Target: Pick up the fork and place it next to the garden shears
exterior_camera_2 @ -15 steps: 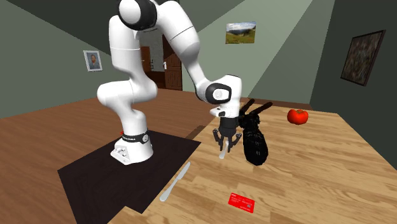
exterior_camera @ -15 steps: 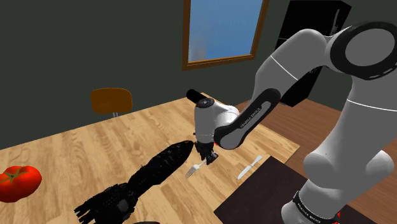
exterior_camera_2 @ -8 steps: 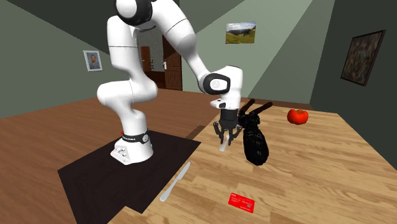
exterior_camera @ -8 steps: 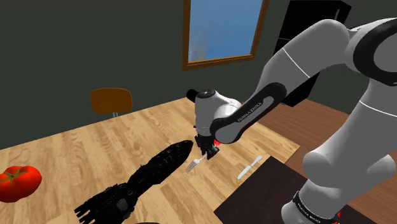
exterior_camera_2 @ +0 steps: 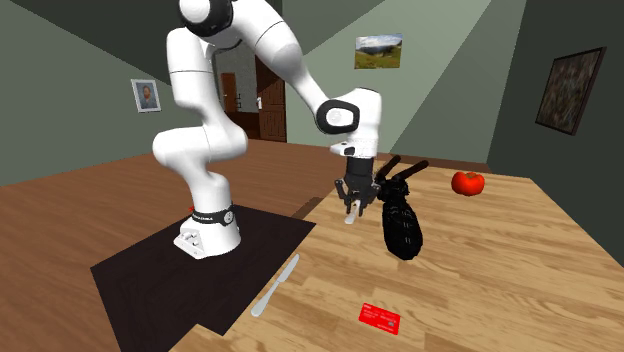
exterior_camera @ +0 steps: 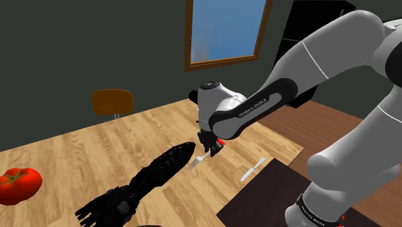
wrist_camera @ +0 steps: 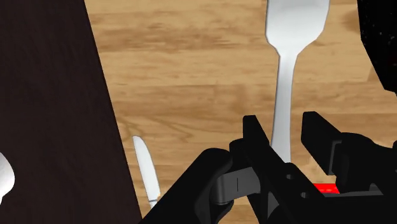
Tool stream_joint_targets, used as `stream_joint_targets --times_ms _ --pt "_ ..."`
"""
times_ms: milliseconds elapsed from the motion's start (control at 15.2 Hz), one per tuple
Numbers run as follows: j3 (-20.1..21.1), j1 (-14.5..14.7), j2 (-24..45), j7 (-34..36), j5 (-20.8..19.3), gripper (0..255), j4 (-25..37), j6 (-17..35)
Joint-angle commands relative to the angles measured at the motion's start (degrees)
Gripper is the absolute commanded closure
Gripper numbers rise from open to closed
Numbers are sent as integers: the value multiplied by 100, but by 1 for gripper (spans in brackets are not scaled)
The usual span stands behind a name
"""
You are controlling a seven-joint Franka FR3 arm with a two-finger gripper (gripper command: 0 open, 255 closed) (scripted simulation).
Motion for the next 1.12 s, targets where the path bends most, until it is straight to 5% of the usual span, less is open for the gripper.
stream_joint_targets --times_ms 0,594,1056 --pt "117 137 -83 144 139 255 -5 -63" --pt "1019 715 6 1511 288 255 214 -322" --pt "1722 1080 1009 3337 -734 255 786 -643"
